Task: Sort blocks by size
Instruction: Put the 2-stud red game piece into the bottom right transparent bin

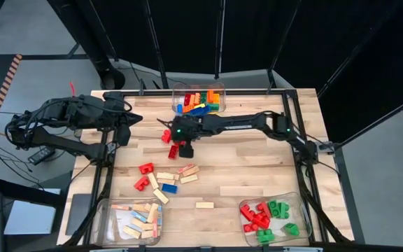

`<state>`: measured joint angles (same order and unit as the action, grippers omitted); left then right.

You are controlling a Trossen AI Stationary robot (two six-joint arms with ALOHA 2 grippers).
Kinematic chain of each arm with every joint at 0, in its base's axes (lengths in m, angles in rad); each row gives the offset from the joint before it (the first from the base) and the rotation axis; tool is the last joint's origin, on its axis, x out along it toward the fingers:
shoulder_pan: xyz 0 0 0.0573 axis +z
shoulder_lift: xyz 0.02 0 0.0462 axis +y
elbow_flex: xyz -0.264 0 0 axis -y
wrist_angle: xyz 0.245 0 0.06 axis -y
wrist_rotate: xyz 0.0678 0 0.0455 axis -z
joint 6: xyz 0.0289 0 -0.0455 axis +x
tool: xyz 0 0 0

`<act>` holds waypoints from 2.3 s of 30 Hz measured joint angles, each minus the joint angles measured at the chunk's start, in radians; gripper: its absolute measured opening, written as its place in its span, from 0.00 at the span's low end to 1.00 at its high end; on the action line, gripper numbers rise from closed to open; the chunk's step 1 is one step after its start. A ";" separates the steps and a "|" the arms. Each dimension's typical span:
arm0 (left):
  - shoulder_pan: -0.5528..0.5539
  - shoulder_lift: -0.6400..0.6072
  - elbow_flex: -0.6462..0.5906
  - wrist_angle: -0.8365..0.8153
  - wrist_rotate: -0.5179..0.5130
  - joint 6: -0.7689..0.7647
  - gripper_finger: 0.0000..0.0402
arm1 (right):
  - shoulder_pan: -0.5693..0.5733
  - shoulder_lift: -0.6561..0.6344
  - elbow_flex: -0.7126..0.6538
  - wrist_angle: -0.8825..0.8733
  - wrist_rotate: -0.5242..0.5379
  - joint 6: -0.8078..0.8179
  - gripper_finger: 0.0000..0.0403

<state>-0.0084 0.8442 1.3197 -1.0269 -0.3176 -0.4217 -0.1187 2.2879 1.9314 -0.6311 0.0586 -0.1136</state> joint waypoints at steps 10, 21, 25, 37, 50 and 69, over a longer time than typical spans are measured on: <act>0.000 0.000 0.000 -0.021 0.000 0.001 0.03 | -0.029 0.165 0.126 -0.184 -0.012 -0.010 0.79; 0.000 0.000 0.000 -0.033 0.000 0.000 0.03 | -0.030 0.174 0.139 -0.099 -0.019 -0.025 0.59; 0.000 0.000 0.000 -0.033 0.000 -0.005 0.03 | -0.037 0.173 0.144 -0.102 -0.020 -0.010 0.54; 0.000 0.000 0.000 -0.034 0.000 -0.009 0.03 | -0.043 0.168 0.145 -0.115 -0.037 0.053 0.06; 0.000 0.000 0.000 -0.042 0.000 -0.005 0.03 | 0.030 0.056 0.143 -0.328 -0.087 0.113 0.06; 0.000 0.000 0.000 -0.041 0.000 0.029 0.03 | 0.694 -0.498 0.144 -0.858 -0.073 1.067 0.04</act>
<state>-0.0085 0.8440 1.3197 -1.0679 -0.3180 -0.3927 0.5749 1.7903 2.0756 -1.4888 -0.0149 0.9531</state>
